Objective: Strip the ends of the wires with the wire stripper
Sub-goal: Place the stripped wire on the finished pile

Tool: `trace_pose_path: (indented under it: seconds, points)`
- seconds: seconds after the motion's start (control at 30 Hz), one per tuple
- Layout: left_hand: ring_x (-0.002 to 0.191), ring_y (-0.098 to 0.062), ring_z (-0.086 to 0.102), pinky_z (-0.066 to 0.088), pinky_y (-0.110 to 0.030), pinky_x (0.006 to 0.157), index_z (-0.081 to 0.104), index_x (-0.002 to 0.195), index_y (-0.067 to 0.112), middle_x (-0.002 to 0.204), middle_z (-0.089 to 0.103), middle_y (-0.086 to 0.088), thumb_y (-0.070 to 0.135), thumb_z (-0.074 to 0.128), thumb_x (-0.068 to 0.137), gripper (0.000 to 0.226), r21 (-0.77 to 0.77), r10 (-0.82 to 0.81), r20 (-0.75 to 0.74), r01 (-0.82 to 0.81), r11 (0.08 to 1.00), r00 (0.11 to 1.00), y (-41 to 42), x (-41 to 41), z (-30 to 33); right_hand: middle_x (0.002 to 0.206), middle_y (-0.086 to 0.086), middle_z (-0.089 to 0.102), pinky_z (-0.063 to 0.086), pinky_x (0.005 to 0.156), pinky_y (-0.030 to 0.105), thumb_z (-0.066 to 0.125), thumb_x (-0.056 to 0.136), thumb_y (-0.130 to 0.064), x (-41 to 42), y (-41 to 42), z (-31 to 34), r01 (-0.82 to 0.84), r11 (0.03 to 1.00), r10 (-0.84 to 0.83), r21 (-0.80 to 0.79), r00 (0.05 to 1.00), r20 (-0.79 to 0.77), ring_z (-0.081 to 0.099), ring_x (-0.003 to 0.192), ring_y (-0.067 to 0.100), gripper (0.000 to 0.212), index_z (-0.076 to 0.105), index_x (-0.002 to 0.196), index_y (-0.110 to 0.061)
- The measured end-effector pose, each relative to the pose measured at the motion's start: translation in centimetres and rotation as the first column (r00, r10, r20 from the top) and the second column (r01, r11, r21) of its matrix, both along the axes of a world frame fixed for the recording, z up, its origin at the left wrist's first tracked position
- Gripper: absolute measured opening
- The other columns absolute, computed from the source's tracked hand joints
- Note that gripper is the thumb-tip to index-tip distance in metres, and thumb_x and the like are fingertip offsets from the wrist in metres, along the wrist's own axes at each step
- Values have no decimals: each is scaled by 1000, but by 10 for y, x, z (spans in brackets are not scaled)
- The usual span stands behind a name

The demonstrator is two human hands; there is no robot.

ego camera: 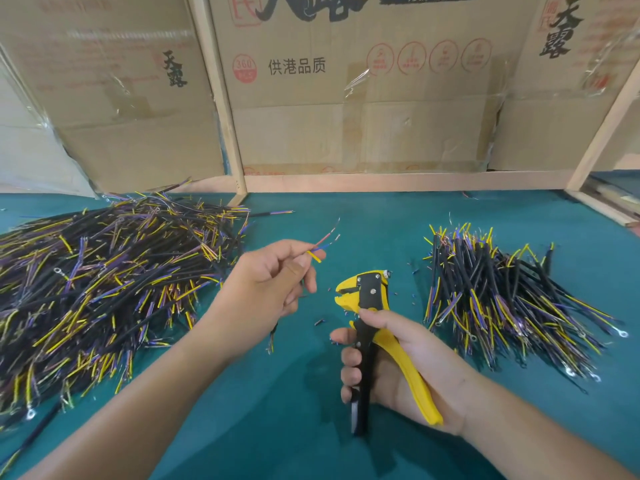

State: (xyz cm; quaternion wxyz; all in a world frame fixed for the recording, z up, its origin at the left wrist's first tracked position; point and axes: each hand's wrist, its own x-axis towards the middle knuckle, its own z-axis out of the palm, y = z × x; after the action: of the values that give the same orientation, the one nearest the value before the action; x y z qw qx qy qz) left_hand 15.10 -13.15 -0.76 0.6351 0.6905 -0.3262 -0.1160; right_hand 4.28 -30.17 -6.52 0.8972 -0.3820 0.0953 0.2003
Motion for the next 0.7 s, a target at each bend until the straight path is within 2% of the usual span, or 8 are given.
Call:
trace_pose_path:
  seconds: [0.13,0.33,0.4,0.47,0.5,0.57,0.63,0.7]
  points:
    - [51,-16,56,43,-23,45,66,102,14,84,76,1,17,51,104,16,140,-46,182,20,990,982,-19,-8,30,73,8,52,55,66,41,85,70,-39,-1,0,0,-18,1000,18,21,1000,2,53,61,26,45,73,95,-3]
    - [42,-21,60,35,-18,36,50,84,10,72,75,-14,8,48,97,13,191,-97,-11,97,977,995,-102,-18,62,72,10,50,55,65,41,79,76,-33,-2,-3,4,15,999,-10,42,994,-111,50,59,27,42,67,99,1]
    - [48,-26,64,37,-20,37,52,77,7,74,73,-21,6,46,95,19,222,-108,-39,114,968,993,-133,-20,64,73,10,49,54,66,41,75,79,-33,-2,-5,6,21,997,-12,71,992,-129,50,60,27,44,63,103,1]
    - [68,-35,71,54,-30,52,53,77,3,81,72,-27,10,45,97,22,294,-122,-81,140,946,989,-161,-21,66,73,10,49,53,67,40,72,81,-34,-2,-7,8,10,998,-2,58,990,-142,49,60,26,42,64,103,1]
    - [77,-38,73,61,-39,68,53,82,3,84,71,-27,15,46,99,21,352,-136,-69,152,924,988,-171,-20,68,74,9,49,53,67,40,71,83,-35,-3,-7,9,-4,999,12,53,989,-145,49,61,26,41,65,102,1]
    - [87,-34,73,60,-41,84,56,92,4,92,68,-23,26,49,101,24,503,-168,94,99,859,981,-178,-11,78,75,9,49,52,68,40,70,84,-35,-4,-9,9,-32,998,39,50,990,-133,49,62,26,39,69,98,1]
    - [78,-29,66,57,-30,73,62,93,3,88,66,-22,29,51,100,29,573,-201,291,-3,819,935,-164,2,89,75,10,50,53,69,41,73,84,-35,-3,-11,7,-43,997,49,56,992,-116,50,62,26,39,72,97,1]
    - [66,-23,52,41,-23,55,61,89,3,79,61,-15,30,52,99,30,590,-227,424,-77,803,877,-129,17,92,75,10,50,53,69,42,78,79,-35,-1,-10,2,-56,998,60,40,992,-114,51,62,27,41,73,97,2]
